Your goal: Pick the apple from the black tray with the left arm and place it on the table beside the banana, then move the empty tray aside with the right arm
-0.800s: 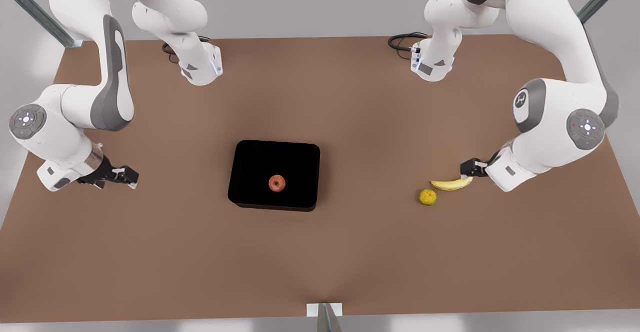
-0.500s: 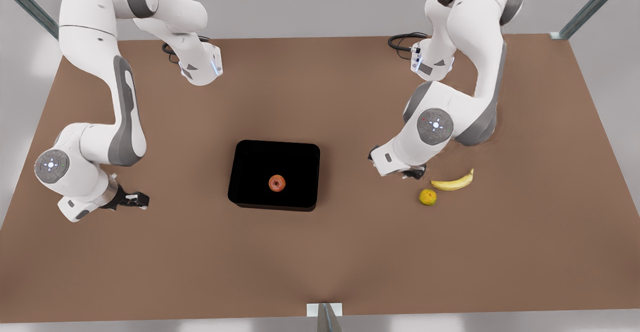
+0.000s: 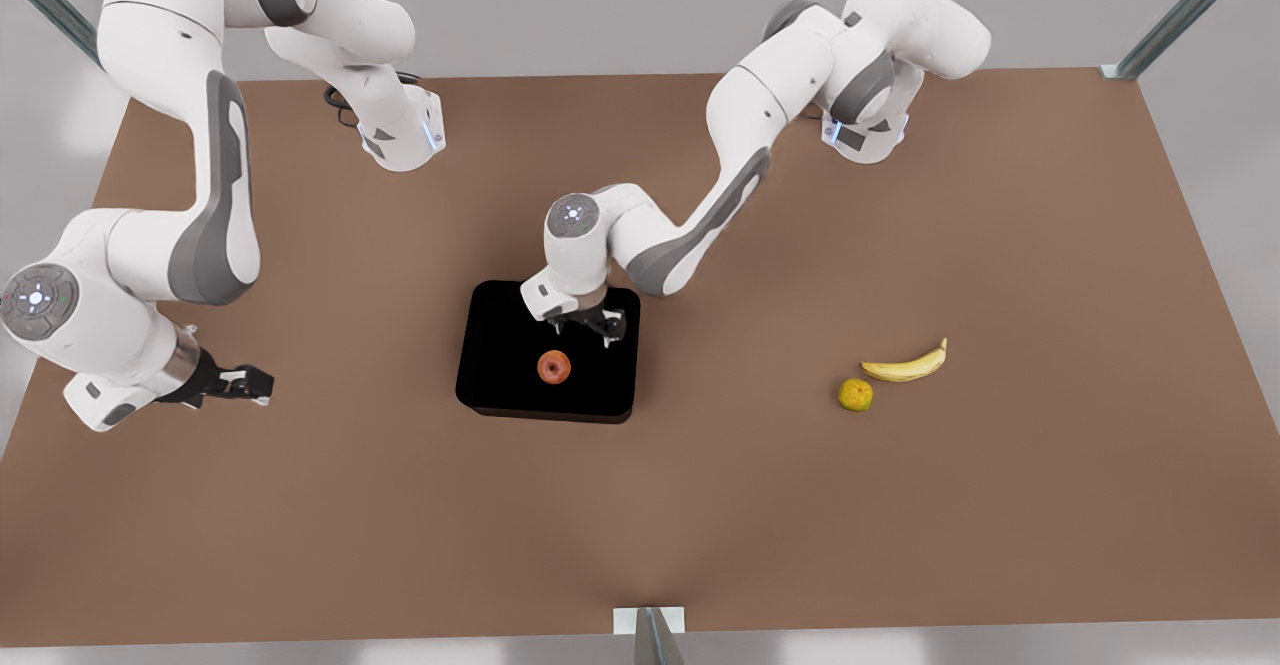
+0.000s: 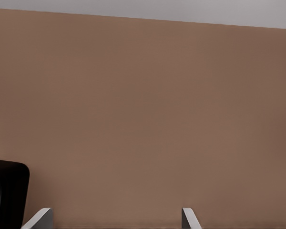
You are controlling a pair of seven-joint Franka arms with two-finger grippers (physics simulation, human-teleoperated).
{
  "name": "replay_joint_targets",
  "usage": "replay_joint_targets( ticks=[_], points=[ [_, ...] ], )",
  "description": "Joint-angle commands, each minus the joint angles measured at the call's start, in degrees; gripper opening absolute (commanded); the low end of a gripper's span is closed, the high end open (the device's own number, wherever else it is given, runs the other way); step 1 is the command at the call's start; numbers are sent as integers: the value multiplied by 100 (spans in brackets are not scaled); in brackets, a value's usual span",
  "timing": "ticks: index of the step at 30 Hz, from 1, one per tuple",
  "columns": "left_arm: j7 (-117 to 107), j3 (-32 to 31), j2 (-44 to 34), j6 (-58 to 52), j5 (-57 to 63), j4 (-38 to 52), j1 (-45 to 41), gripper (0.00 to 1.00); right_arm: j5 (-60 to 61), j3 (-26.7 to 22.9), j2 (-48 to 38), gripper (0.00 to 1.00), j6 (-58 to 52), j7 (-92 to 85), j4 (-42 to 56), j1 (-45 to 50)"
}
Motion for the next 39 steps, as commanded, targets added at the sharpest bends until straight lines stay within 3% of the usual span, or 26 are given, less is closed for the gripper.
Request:
replay_joint_targets(
  ticks=[1,3,10,35,36,37,39],
  points=[
    [-3941,7,149,713,478,87,-89,100,4,5,-2,100,-135,-36,3,-1],
    [-3932,69,711,854,645,720,-177,100,4,14,-2,100,-135,-36,3,-1],
    [-3888,350,1301,1619,821,940,-414,100,-4,14,7,100,-135,-36,3,-1],
    [-4064,772,1766,1962,1050,949,-704,100,-4,14,33,100,-135,-36,3,-1],
    [-4117,807,1766,1962,1050,949,-722,95,-4,14,33,100,-135,-36,3,-1],
    [-4117,816,1766,1962,1050,949,-730,78,-4,14,33,100,-135,-36,3,-1],
    [-4108,825,1766,1962,1050,941,-722,73,-4,14,33,100,-135,-36,3,-10]
  ],
)
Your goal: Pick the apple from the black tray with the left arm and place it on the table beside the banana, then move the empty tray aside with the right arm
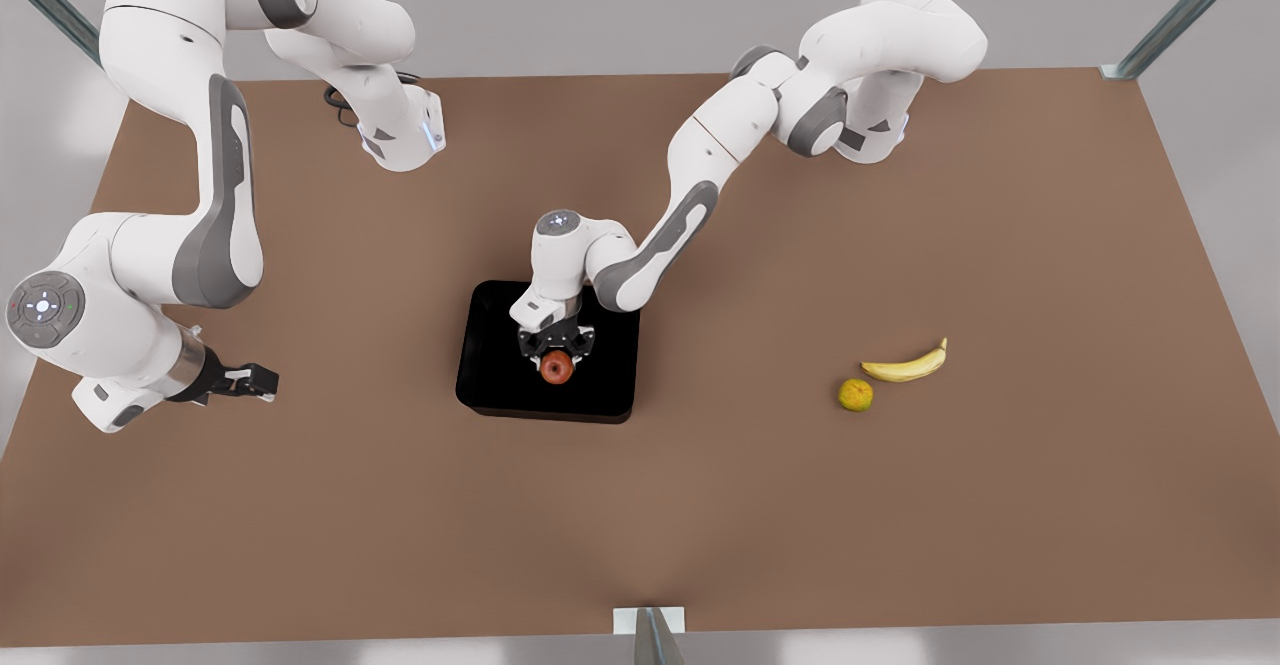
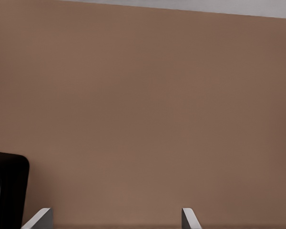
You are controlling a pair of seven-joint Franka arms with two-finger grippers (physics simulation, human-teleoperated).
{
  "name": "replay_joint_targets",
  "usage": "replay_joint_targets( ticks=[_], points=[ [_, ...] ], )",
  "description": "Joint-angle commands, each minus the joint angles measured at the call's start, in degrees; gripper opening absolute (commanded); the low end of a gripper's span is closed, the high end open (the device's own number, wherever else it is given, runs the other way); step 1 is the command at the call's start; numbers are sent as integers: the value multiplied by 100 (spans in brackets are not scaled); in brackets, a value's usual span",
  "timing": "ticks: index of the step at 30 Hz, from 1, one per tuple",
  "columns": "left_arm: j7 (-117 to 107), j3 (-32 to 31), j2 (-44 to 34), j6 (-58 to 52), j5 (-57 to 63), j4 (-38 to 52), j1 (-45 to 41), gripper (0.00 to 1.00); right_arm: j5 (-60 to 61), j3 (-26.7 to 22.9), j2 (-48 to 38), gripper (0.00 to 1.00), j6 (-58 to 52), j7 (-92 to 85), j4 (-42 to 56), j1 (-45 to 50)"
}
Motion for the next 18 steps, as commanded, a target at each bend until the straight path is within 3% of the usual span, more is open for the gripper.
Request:
replay_joint_targets(
  ticks=[1,4,9,13,14,18],
  points=[
    [-579,9,-10,12,4,1,4,73,5,-1,-7,100,-4,-19,3,-3],
    [-34,-17,-221,-621,-48,-16,12,74,5,-1,-7,100,-4,-10,3,6],
    [2356,-26,-1196,-2335,-1375,-87,434,74,22,-1,-24,100,-13,-10,3,15],
    [4815,-26,-2146,-3609,-2289,-333,1769,74,-4,895,-147,100,-1804,1832,775,146],
    [5344,-26,-2163,-3671,-2298,-333,2086,74,-13,1299,-147,100,-1920,2922,838,147],
    [7278,-18,-2163,-3330,-2298,-920,2965,74,294,2064,-86,97,-2219,3873,777,147]
  ],
)
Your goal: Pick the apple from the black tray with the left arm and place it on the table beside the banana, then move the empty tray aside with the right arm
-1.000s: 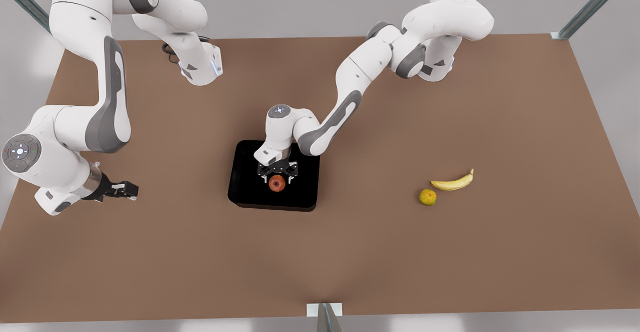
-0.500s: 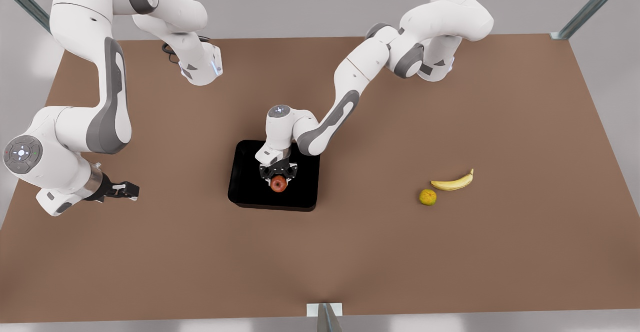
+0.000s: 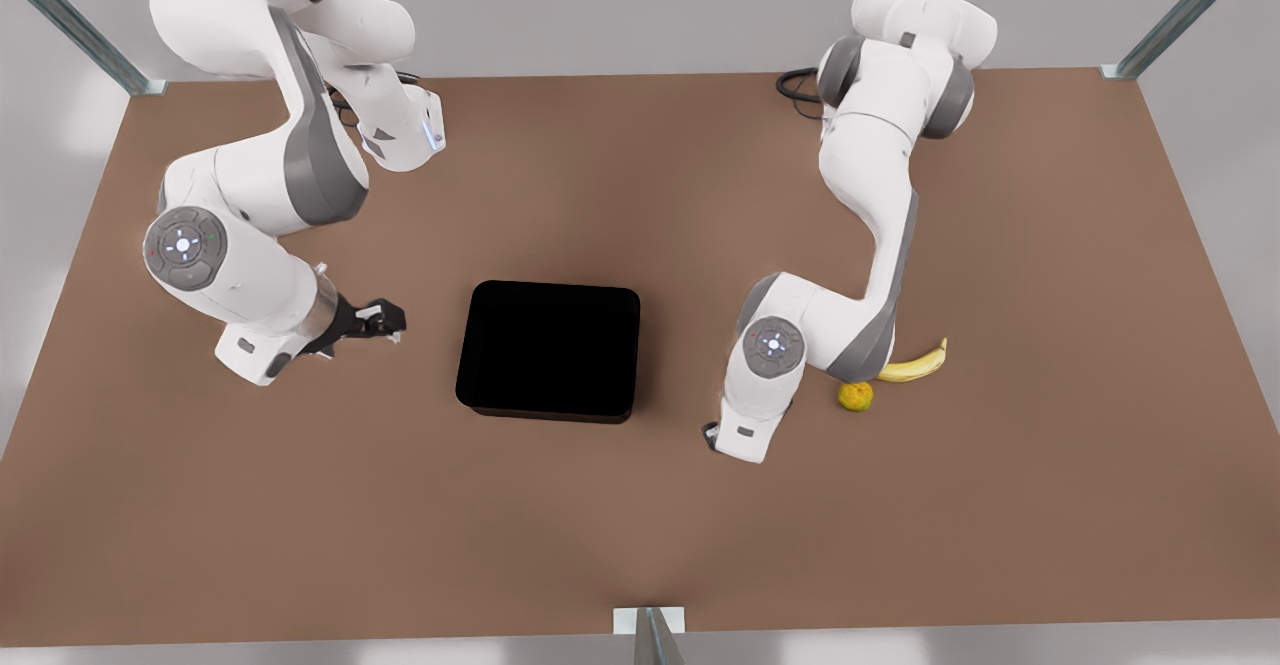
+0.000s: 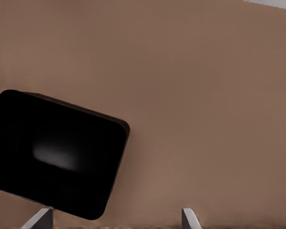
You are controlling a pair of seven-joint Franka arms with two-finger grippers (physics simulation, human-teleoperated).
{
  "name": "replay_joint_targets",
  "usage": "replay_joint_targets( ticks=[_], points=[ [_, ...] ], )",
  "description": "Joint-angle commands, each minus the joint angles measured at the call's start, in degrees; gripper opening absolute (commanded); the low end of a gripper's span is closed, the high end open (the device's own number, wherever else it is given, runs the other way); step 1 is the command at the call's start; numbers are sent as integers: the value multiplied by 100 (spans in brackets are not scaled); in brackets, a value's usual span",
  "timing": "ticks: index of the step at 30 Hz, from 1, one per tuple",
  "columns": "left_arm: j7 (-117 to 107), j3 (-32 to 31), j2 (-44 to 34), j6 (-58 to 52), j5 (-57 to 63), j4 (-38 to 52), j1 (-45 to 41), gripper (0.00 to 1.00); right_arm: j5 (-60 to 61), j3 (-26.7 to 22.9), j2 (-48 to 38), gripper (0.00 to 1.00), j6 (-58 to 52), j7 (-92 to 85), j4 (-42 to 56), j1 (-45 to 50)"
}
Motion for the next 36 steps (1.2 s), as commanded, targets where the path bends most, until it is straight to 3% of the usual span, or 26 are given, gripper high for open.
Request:
replay_joint_targets(
  ticks=[1,2,3,8,10,13,14,18,20,23,24,26,36],
  points=[
    [5019,16,-246,181,-127,-761,168,74,360,176,115,100,-684,3342,-58,132],
    [5317,24,-1002,1457,-136,-2361,317,74,395,176,247,100,-666,3756,-58,300],
    [5721,24,-1415,1950,-145,-3127,510,74,570,176,405,100,-614,3958,-145,344],
    [5670,-2,-1917,2170,-154,-3902,573,76,835,176,880,100,142,4003,-769,230],
    [5195,-20,-2154,2389,-145,-4315,370,76,835,159,169,100,1152,3484,-2078,71],
    [4887,-46,-2506,3181,-154,-5273,274,76,835,168,115,100,1662,3475,-2518,71],
    [4896,-46,-2559,3181,-127,-5317,274,100,835,168,168,100,1803,3475,-2563,80],
    [4896,-2,-2875,2681,-110,-5212,283,100,791,185,528,100,2226,3255,-2554,80],
    [4755,305,-2901,1073,-136,-3807,353,100,765,168,678,100,2428,3053,-2545,71],
    [4991,718,-2919,-852,-311,-2549,458,100,756,10,906,100,2674,2693,-2528,54],
    [5994,797,-2963,-1257,-1541,-2505,1169,100,756,-26,915,100,2683,2570,-2536,27],
    [6153,1000,-3666,-1337,-1156,-2873,1425,100,756,-35,994,100,2709,2367,-2536,27],
    [6074,1053,-3657,-1187,-1059,-3023,1381,100,773,-35,1231,100,2884,1480,-2958,45]
  ],
)
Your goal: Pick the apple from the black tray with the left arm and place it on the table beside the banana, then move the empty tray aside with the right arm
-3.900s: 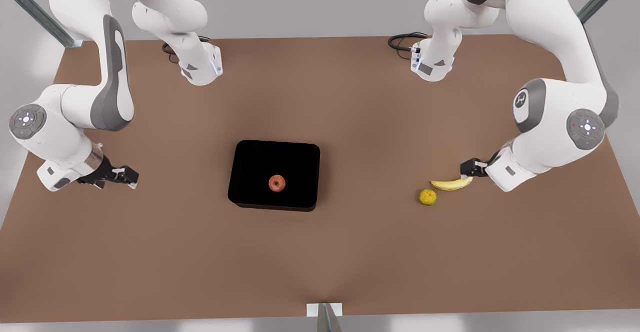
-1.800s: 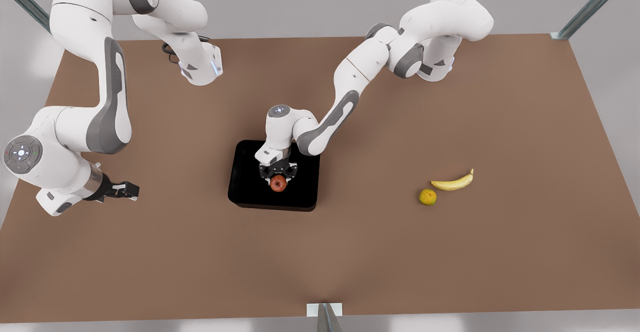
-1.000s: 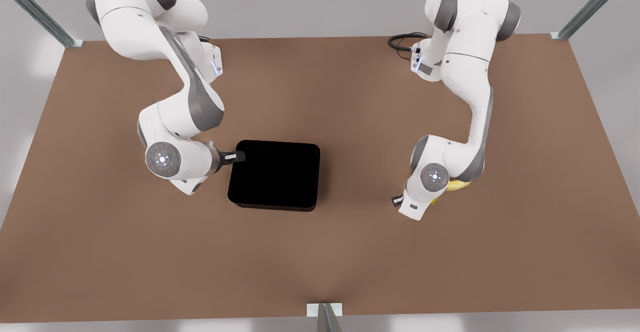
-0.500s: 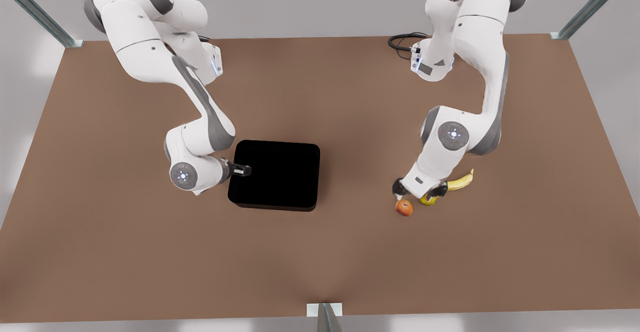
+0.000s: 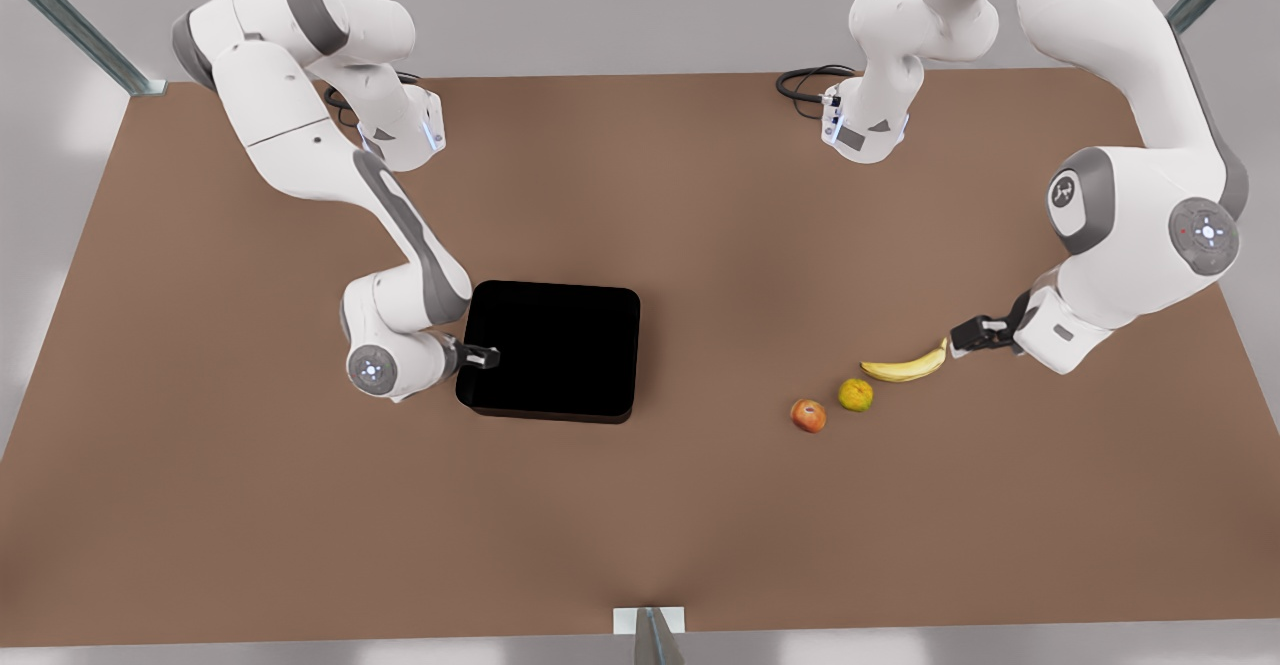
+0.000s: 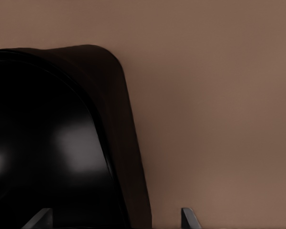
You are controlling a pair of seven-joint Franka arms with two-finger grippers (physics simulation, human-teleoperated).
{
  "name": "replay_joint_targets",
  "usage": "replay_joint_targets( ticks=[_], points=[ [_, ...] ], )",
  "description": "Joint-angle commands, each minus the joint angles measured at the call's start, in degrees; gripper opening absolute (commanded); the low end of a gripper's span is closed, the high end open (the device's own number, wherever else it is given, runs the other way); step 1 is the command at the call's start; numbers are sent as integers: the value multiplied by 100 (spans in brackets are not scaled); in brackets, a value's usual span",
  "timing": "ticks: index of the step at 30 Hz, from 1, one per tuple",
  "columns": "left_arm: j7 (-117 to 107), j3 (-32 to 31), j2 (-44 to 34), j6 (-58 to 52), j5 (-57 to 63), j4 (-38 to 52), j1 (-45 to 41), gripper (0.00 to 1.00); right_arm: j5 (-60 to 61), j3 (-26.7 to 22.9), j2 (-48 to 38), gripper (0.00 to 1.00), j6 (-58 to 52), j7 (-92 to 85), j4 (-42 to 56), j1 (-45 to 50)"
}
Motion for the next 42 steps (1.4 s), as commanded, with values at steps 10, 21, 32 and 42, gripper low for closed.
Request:
replay_joint_targets(
  ticks=[10,21,32,42],
  points=[
    [1133,2,-6,-255,9,-2,9,100,13,-25,103,70,328,-791,-40,-21],
    [913,46,-94,-510,0,-11,18,100,66,-42,138,32,240,-852,-23,-30],
    [913,46,-85,-519,0,-2,18,100,66,-42,68,15,11,-843,56,-57],
    [913,46,-85,-519,0,-2,18,100,66,-288,-494,7,-1236,-1344,390,-65]
  ],
)
